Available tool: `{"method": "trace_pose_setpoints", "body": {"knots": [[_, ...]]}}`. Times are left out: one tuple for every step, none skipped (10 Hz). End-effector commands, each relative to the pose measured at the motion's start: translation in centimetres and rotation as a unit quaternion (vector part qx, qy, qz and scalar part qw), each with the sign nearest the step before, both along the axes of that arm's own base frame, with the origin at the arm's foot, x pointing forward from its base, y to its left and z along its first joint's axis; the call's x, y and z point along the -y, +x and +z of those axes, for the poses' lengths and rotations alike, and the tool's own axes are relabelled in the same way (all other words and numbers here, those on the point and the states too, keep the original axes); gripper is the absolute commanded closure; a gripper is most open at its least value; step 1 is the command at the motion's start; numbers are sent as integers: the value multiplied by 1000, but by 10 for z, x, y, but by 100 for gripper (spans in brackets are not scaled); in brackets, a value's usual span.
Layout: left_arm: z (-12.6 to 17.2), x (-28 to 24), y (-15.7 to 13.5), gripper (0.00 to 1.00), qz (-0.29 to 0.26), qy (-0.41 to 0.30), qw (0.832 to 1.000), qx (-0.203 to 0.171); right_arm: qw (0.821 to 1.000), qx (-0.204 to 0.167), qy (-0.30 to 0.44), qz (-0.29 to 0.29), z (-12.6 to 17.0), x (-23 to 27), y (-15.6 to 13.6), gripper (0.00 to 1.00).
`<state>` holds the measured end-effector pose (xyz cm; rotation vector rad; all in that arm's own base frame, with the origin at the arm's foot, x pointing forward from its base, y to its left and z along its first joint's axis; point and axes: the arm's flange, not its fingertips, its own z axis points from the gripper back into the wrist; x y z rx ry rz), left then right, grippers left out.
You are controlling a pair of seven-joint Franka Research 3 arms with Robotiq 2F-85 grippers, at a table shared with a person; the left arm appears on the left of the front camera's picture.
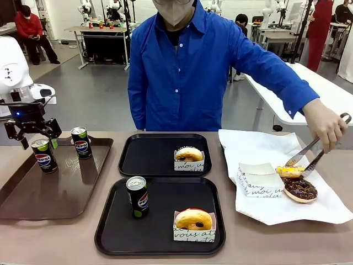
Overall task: Set up donuts and drinks on trays.
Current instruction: Pick up one Pepsi coke from the Handle tray and place it on the Flat Tray without a Pepsi coke.
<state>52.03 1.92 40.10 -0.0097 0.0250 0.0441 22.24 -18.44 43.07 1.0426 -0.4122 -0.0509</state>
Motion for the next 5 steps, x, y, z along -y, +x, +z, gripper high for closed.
{"method": "trace_pose_setpoints", "body": {"knots": [[-9, 0, 0, 0, 5, 3, 1000, 10, 1000, 3, 3, 3, 0, 0, 0, 0], [-14, -1, 1, 0, 6, 1, 1000, 14, 1000, 3, 3, 3, 0, 0, 0, 0], [-17, -2, 1, 0, 5, -6, 1000, 18, 1000, 3, 3, 3, 0, 0, 0, 0], [-19, -2, 2, 0, 5, -7, 1000, 17, 1000, 3, 3, 3, 0, 0, 0, 0], [-19, -1, 3, 0, 3, -5, 1000, 14, 1000, 3, 3, 3, 0, 0, 0, 0]]}}
